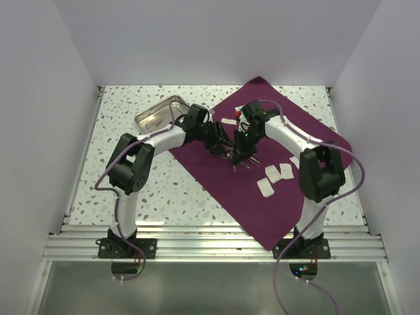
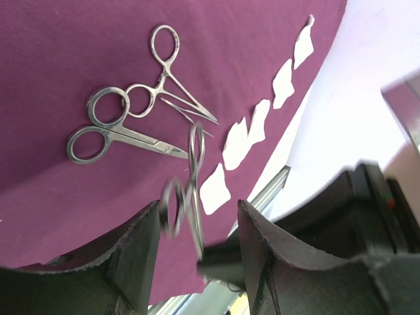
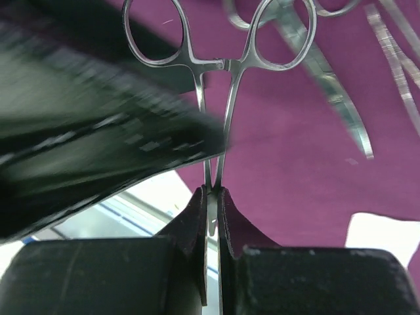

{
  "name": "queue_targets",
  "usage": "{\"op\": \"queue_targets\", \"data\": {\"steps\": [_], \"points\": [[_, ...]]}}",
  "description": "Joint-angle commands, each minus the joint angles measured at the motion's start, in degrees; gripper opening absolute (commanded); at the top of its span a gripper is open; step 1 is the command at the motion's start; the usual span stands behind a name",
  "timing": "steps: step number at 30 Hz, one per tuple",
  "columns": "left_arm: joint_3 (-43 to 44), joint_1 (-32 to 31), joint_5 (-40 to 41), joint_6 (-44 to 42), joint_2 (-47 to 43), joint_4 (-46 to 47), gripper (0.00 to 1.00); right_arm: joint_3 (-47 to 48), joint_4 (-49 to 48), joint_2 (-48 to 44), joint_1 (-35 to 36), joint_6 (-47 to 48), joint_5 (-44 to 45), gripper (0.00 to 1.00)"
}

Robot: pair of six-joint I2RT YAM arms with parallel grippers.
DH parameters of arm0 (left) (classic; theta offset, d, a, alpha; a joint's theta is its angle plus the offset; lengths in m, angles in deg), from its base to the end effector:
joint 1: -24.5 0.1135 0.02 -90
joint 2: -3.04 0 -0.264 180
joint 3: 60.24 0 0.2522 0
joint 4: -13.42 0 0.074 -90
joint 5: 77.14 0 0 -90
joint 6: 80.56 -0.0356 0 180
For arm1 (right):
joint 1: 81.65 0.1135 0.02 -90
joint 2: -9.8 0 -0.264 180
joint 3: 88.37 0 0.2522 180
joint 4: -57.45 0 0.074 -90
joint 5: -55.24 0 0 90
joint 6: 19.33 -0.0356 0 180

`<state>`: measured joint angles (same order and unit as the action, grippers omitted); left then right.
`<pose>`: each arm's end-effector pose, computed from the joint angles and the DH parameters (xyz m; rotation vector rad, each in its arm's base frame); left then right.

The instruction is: Prepare the surgical pack

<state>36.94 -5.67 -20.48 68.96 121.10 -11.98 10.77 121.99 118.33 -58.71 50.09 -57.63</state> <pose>0.3805 -0.2438 0.1816 -0.3679 2.6771 -1.3286 0.3467 0.1617 0.2200 -0.1448 2.9452 0.7080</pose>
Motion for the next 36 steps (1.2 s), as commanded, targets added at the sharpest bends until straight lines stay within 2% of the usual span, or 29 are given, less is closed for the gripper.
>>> {"op": "queue_targets", "data": {"steps": [1,4,6,7,8,9,10,11,12,13,15,16,18,21,22,24,25,28,31,36], "points": [[-0.4,0.4,-1.4,2.6,0.0,3.3,0.53,-0.2,-1.9,-4.6,0.6,-1.9,-1.7,0.0],[-0.5,0.2,-1.4,2.6,0.1,3.3,0.5,-0.1,-2.2,-5.2,1.5,-2.6,-1.9,0.0],[-0.4,0.2,-1.7,2.6,0.2,3.4,0.39,0.1,-2.3,-5.3,1.8,-3.2,-2.0,0.0],[-0.4,0.2,-2.2,2.4,0.2,3.6,0.33,0.2,-2.5,-5.6,2.3,-3.5,-2.2,0.0],[-0.2,0.2,-2.4,1.5,0.2,3.3,0.15,0.4,-2.5,-5.7,2.2,-3.7,-2.4,0.0],[1.0,0.5,-2.6,0.5,0.3,2.5,0.06,0.8,-2.4,-5.7,2.3,-3.8,-2.4,0.0],[2.0,0.6,-1.9,-0.9,0.4,1.3,0.0,1.3,-1.4,-5.8,2.3,-3.7,-1.8,0.09],[3.3,1.3,-1.0,-4.7,0.8,-0.7,0.0,1.9,-0.4,-5.5,2.3,-3.5,-0.7,0.23],[6.4,1.8,0.1,-7.3,0.9,-5.8,0.0,3.5,1.1,-5.4,2.2,-2.5,2.4,0.46],[8.0,2.3,2.8,-9.8,0.9,-8.2,0.0,4.3,3.9,-5.3,2.2,-1.9,4.1,0.51],[12.5,4.2,7.6,-20.2,0.7,-14.5,0.0,6.3,7.3,-5.4,2.2,0.2,9.3,0.58],[14.0,4.9,9.3,-20.2,0.6,-16.4,0.0,6.5,8.0,-5.6,2.1,0.8,10.6,0.59],[19.8,6.8,14.3,-27.8,0.7,-22.2,0.0,5.7,8.8,-6.5,1.5,1.9,11.9,0.59],[27.5,8.5,27.2,-36.6,1.4,-28.3,0.0,2.7,8.4,-7.8,1.0,2.2,11.5,0.59],[28.8,8.6,35.4,-38.3,1.5,-29.0,0.0,1.9,8.3,-8.1,0.9,2.2,11.4,0.59],[30.7,8.8,43.6,-44.1,1.5,-28.7,0.0,-0.2,7.9,-8.7,0.9,2.2,11.1,0.59],[30.7,8.8,50.6,-46.1,1.5,-27.7,0.0,-0.7,7.4,-8.8,0.9,2.3,10.9,0.59],[28.7,8.9,61.2,-54.8,2.0,-21.7,0.0,-1.2,8.2,-8.6,0.7,3.3,11.0,0.59],[26.4,9.1,68.3,-64.4,4.1,-15.6,0.0,0.5,9.3,-8.0,0.6,4.4,10.6,0.59],[27.1,12.0,69.1,-68.8,9.6,-14.1,0.0,2.3,10.1,-6.4,0.4,5.4,10.0,0.59]]}}
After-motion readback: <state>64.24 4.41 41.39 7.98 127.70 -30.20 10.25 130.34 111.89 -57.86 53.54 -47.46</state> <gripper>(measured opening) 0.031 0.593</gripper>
